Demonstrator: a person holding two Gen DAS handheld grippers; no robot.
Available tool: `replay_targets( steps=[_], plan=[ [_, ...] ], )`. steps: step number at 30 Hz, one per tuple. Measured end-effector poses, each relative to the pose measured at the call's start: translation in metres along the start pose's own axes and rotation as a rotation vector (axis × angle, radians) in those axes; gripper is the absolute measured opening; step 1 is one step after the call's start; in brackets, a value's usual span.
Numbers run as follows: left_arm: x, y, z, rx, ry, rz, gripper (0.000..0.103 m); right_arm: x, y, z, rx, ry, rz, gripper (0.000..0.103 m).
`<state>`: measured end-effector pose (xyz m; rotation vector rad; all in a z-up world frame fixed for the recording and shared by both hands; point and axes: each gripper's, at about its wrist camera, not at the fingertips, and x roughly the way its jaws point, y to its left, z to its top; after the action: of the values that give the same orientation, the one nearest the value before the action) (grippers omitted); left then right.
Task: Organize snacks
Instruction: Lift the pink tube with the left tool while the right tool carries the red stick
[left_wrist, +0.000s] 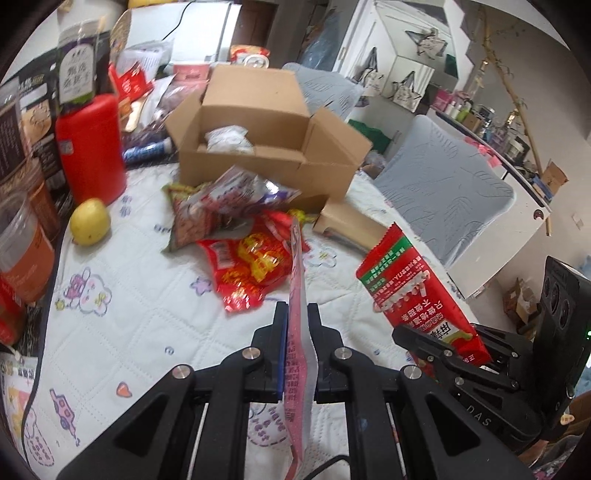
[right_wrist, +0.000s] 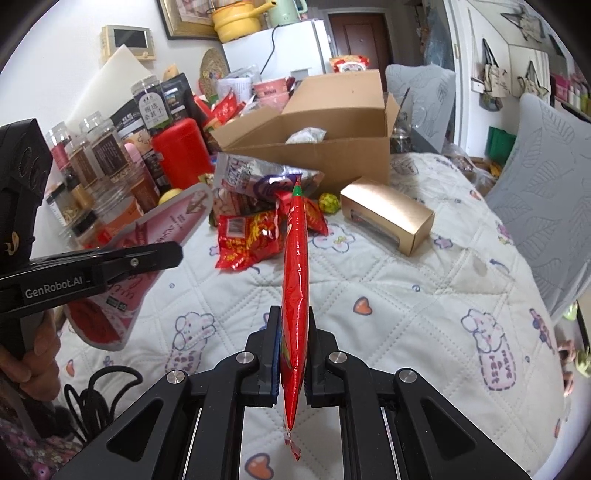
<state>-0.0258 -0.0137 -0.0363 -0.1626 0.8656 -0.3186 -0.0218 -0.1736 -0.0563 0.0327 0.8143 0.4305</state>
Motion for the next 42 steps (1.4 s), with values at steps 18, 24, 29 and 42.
replay_targets(
  steps=[18, 24, 29, 42],
  plan=[
    [-0.020, -0.012, 0.060, 0.058, -0.115, -0.049, 0.009, -0.016, 0.004, 0.055, -0.068, -0.128, 0.014, 0.010],
    [-0.016, -0.009, 0.088, 0.063, -0.151, -0.049, 0.009, -0.010, -0.003, 0.080, -0.078, -0.156, 0.019, 0.010],
    [-0.011, -0.005, 0.110, 0.064, -0.179, -0.039, 0.009, -0.004, -0.007, 0.100, -0.092, -0.171, 0.015, 0.010],
    [0.012, 0.003, 0.175, 0.086, -0.237, -0.006, 0.009, 0.024, -0.023, 0.165, -0.114, -0.213, 0.006, 0.010]
  ],
)
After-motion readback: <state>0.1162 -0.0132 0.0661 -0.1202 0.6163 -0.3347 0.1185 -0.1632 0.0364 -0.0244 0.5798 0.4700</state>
